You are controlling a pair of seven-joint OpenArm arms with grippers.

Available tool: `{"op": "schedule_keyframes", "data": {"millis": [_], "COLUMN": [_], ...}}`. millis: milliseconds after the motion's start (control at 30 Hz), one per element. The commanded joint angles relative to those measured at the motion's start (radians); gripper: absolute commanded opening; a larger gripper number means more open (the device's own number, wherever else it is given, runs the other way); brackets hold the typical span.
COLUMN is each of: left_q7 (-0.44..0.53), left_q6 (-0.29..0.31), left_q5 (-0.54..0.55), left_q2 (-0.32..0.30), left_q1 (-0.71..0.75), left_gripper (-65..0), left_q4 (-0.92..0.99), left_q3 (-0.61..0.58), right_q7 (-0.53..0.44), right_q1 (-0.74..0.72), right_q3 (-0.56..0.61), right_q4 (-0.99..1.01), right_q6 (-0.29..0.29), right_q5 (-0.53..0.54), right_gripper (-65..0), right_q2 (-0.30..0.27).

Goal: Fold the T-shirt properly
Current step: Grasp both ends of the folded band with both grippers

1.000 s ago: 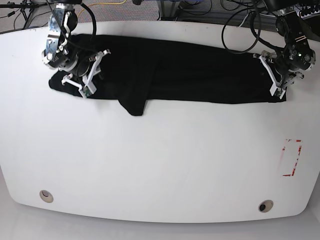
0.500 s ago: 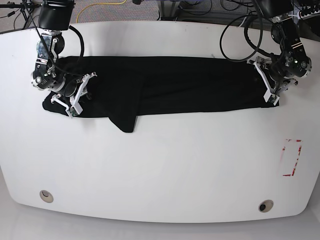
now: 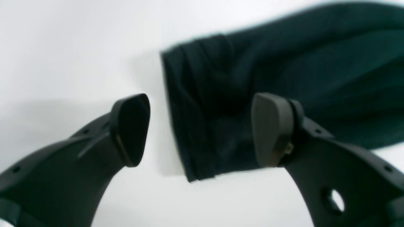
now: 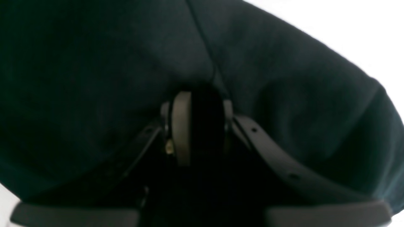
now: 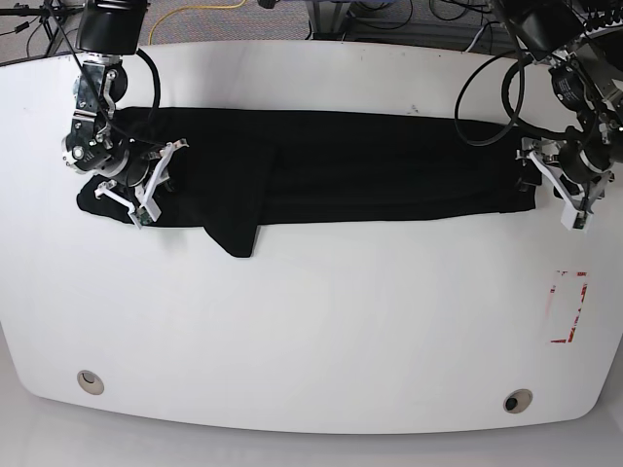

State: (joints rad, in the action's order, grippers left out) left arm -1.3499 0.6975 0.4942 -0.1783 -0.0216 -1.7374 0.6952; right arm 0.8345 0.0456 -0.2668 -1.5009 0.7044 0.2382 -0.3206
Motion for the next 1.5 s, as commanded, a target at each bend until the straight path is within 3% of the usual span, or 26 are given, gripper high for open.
{"op": "schedule_keyframes", "data": {"millis": [0, 433, 900, 1000, 1200, 1267, 1467], "left_q7": [0.000, 0.036, 0.112, 0.112, 0.114, 0.114, 0.112], "left_q6": [0.001, 0.001, 0.001, 0.001, 0.001, 0.001, 0.001], "left_q5": [0.018, 0.157, 0.189, 0.189, 0.183, 0.183, 0.183], "left_q2": [-0.020, -0.103, -0.099, -0.092, -0.086, -0.086, -0.086], "left_q1": [-0.016, 0.009, 0.007, 0.007, 0.007, 0.007, 0.036], "left_gripper": [-17.4, -17.4, -18.9, -26.2, -57.5, -60.3, -59.3], "left_q4": [-0.005, 0.293, 0.422, 0.422, 0.413, 0.411, 0.279], "left_q3": [0.059, 0.073, -0.085, -0.130, -0.167, -0.168, -0.168], "right_q7": [0.024, 0.022, 0.022, 0.022, 0.022, 0.022, 0.022], "right_q1": [-0.003, 0.010, 0.010, 0.010, 0.010, 0.010, 0.009], "right_q3": [-0.001, -0.001, -0.006, -0.006, -0.006, -0.006, -0.006], "right_q4": [-0.014, -0.016, -0.046, -0.051, -0.050, -0.051, -0.051], "right_q6": [-0.006, -0.006, -0.006, -0.006, -0.006, -0.006, -0.006], "right_q5": [-0.018, -0.017, -0.017, -0.017, -0.017, -0.017, -0.023], "right_gripper": [-52.0, -52.0, -52.0, -52.0, -52.0, -52.0, -52.0], "right_q2": [-0.008, -0.004, -0.002, -0.002, -0.001, 0.001, 0.025]}}
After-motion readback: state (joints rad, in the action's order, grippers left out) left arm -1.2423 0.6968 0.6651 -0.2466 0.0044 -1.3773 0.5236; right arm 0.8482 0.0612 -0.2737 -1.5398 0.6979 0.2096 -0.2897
